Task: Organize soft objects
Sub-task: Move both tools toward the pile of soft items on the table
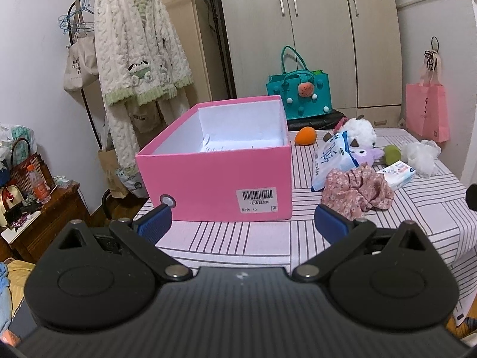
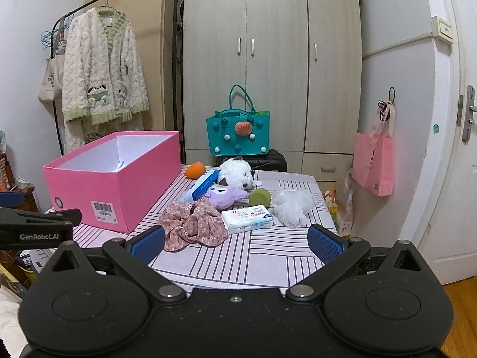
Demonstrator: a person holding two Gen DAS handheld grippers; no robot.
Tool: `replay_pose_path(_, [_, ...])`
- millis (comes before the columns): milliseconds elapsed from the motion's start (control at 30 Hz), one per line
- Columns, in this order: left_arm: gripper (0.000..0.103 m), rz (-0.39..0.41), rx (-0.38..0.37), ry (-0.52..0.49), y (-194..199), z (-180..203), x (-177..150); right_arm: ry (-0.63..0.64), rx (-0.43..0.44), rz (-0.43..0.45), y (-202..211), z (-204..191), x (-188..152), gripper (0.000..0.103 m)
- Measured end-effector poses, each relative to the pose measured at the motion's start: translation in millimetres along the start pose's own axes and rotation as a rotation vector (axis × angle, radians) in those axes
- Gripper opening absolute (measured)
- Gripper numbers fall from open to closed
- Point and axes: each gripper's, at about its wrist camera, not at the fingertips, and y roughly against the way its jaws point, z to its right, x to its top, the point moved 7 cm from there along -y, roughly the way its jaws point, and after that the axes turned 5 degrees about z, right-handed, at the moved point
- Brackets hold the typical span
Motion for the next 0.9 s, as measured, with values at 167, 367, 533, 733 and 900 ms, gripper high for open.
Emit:
replay_pose_path(167, [0.103, -0.014, -0.007, 0.009, -2.3, -1.2, -3.1, -0.001, -0.003, -0.009, -2.4, 0.1, -2.0, 0.103])
replay_pose_path(367, [0.103, -0.030, -0.010, 0.014, -6.3, -0.6, -6.4, -0.005, -0.009, -0.016, -4.7, 3.8, -5.3, 0.103])
replay_pose_path(533, [0.103, -0.030, -0.012, 0.030, -7.2, -1.5, -6.4, -0.008, -0.015, -0.019, -6.2, 5.5, -5.0, 0.103])
replay_pose_path(733, [0.103, -0.028, -0.016, 0.027, -7.9, -0.7, -6.1, -0.006, -0.012, -0.016, -5.6, 6.1, -6.1, 0.103])
replay_pose_path(900, [0.103, -0.032, -0.023, 0.021, -9.4, 2.0, -6.5, -0.003, -0.014, -0.019, -5.8, 5.5, -7.3, 0.103])
